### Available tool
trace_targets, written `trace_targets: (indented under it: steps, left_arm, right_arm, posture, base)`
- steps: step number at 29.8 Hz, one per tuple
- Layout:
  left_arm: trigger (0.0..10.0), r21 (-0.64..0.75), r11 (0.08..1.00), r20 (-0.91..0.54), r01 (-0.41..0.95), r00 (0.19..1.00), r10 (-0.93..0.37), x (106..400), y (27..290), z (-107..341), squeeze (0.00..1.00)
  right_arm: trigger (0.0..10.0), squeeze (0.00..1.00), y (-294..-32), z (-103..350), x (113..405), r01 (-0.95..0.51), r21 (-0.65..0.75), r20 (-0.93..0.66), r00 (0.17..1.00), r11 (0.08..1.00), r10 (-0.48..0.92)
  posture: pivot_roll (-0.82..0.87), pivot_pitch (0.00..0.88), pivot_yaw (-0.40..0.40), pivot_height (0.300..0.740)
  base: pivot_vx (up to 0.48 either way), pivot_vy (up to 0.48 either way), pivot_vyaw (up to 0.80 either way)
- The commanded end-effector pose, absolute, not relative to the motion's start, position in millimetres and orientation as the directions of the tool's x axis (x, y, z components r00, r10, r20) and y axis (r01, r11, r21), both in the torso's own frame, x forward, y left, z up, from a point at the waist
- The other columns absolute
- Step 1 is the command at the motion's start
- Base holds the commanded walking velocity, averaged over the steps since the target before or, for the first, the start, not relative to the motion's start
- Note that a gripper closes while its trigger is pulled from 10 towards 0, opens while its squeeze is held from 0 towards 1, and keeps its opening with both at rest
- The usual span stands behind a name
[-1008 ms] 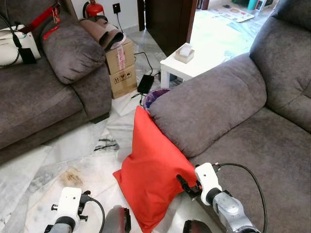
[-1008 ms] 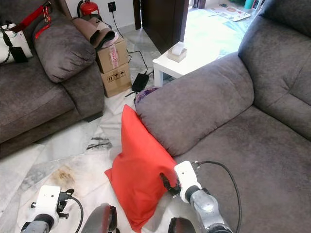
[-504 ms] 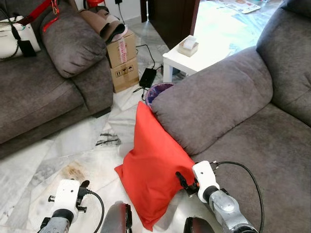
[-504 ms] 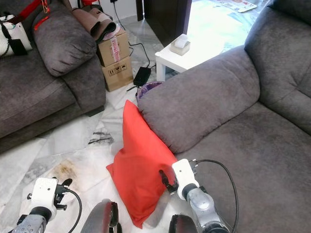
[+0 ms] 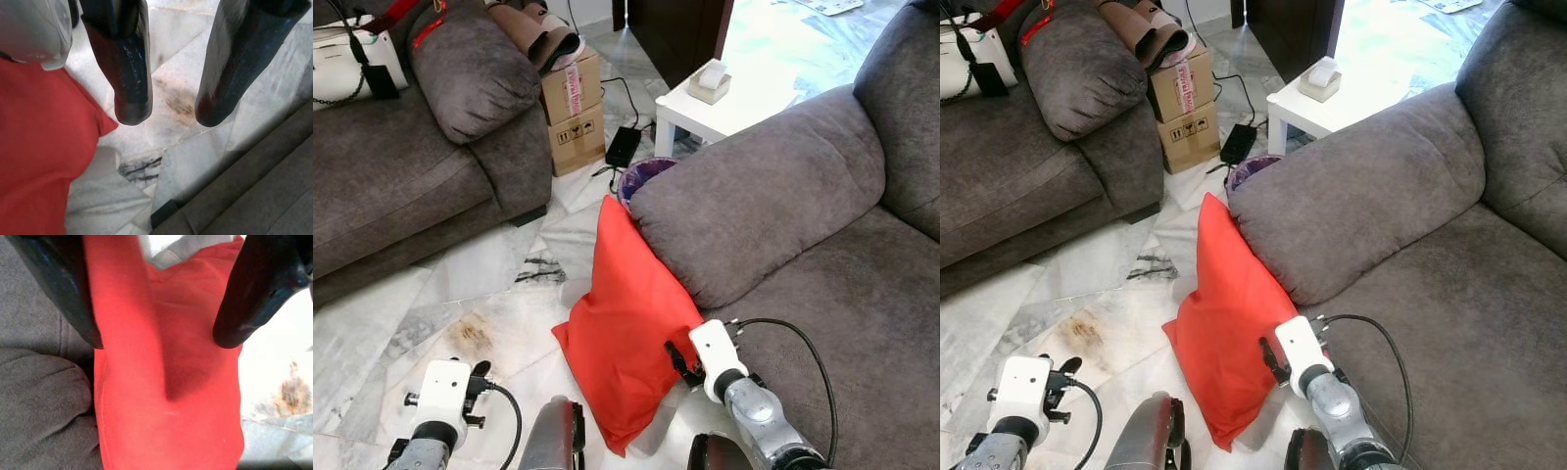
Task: Move the pillow to the sofa from floor
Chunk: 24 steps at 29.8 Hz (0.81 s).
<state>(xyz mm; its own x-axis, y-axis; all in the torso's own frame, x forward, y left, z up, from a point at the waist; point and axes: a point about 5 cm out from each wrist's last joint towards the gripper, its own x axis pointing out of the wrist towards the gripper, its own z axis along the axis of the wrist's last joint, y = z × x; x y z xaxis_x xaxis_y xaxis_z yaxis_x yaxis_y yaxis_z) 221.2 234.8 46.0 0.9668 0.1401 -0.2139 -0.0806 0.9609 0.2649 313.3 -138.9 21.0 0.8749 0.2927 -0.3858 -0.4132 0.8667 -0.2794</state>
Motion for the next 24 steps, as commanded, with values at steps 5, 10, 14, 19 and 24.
trace_targets:
  steps: [5, 10, 14, 19, 24]
  left_arm:
    - [10.0, 0.274, 0.959, -0.245, -0.07, 0.959, 0.14, 216.7, 235.4, 42.9, 0.0]
    - [10.0, 0.277, 0.958, -0.248, -0.069, 0.958, 0.141, 216.7, 234.0, 43.8, 0.0]
    - [10.0, 0.282, 0.957, -0.246, -0.071, 0.959, 0.144, 216.8, 235.1, 43.8, 0.0]
    - [10.0, 0.279, 0.957, -0.241, -0.086, 0.958, 0.156, 217.2, 238.0, 43.5, 0.0]
    - [10.0, 0.28, 0.956, -0.241, -0.088, 0.957, 0.159, 217.6, 237.7, 44.2, 0.0]
  right_arm:
    - [0.0, 0.0, -142.2, 13.5, 307.8, -0.415, -0.29, -0.421, 0.864, 0.862, 0.275]
    - [0.0, 0.0, -143.8, 14.2, 308.9, -0.418, -0.349, -0.423, 0.869, 0.839, 0.257]
    - [0.0, 0.0, -143.3, 16.3, 310.9, -0.414, -0.373, -0.414, 0.875, 0.83, 0.25]
    - [0.0, 0.0, -140.5, 17.6, 312.2, -0.421, -0.384, -0.411, 0.875, 0.822, 0.256]
    - [0.0, 0.0, -138.9, 16.3, 311.7, -0.42, -0.4, -0.417, 0.875, 0.814, 0.246]
  posture:
    - [0.24, 0.279, 0.037, 0.622]
    - [0.24, 0.274, 0.035, 0.622]
    - [0.24, 0.271, 0.033, 0.622]
    - [0.24, 0.263, 0.029, 0.622]
    - [0.24, 0.251, 0.029, 0.622]
  base:
    - [0.0, 0.0, 0.0]
    - [0.0, 0.0, 0.0]
    - [0.0, 0.0, 0.0]
    - [0.0, 0.0, 0.0]
    - [0.0, 0.0, 0.0]
